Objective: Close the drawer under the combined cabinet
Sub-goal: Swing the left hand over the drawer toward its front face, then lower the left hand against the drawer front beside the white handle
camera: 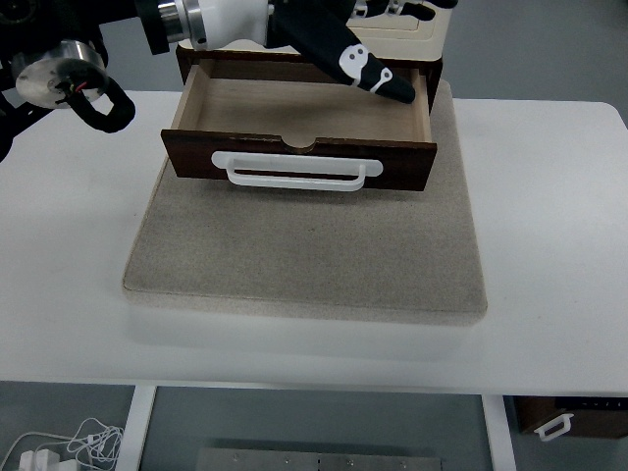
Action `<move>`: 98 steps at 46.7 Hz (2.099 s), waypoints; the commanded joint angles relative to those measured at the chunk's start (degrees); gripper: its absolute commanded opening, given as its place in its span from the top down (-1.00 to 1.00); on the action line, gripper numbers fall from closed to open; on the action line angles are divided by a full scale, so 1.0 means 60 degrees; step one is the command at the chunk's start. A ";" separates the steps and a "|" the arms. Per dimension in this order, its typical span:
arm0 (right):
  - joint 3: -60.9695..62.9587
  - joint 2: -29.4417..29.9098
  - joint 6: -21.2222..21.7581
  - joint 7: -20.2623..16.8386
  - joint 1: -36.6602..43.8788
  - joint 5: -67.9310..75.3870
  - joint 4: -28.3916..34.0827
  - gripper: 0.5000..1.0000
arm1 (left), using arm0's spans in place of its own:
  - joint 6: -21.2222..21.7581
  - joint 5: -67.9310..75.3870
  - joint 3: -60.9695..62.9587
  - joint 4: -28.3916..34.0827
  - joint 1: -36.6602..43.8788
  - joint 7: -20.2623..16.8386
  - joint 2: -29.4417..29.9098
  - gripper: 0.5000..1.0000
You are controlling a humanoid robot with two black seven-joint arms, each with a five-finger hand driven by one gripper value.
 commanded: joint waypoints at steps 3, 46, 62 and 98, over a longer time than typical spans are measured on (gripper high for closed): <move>0.0000 0.0000 0.0000 -0.0001 -0.0002 0.0000 0.0000 -0.81 | -0.0107 0.0306 0.0507 -0.0287 0.0002 0.0424 -0.0210 -0.95; 0.0000 0.0000 0.0000 -0.0001 -0.0002 0.0000 0.0000 -0.81 | -0.0738 0.1070 0.2501 -0.0230 0.0338 0.4877 -0.0738 -0.99; 0.0000 0.0000 0.0000 -0.0001 -0.0002 0.0000 0.0000 -0.81 | -0.0401 0.0321 0.2471 0.0005 0.0265 0.4998 -0.0752 -0.99; 0.0000 0.0000 0.0000 -0.0001 -0.0002 0.0000 0.0000 -0.81 | -0.0752 0.0424 0.2471 0.1528 -0.0277 0.4998 -0.0899 -0.99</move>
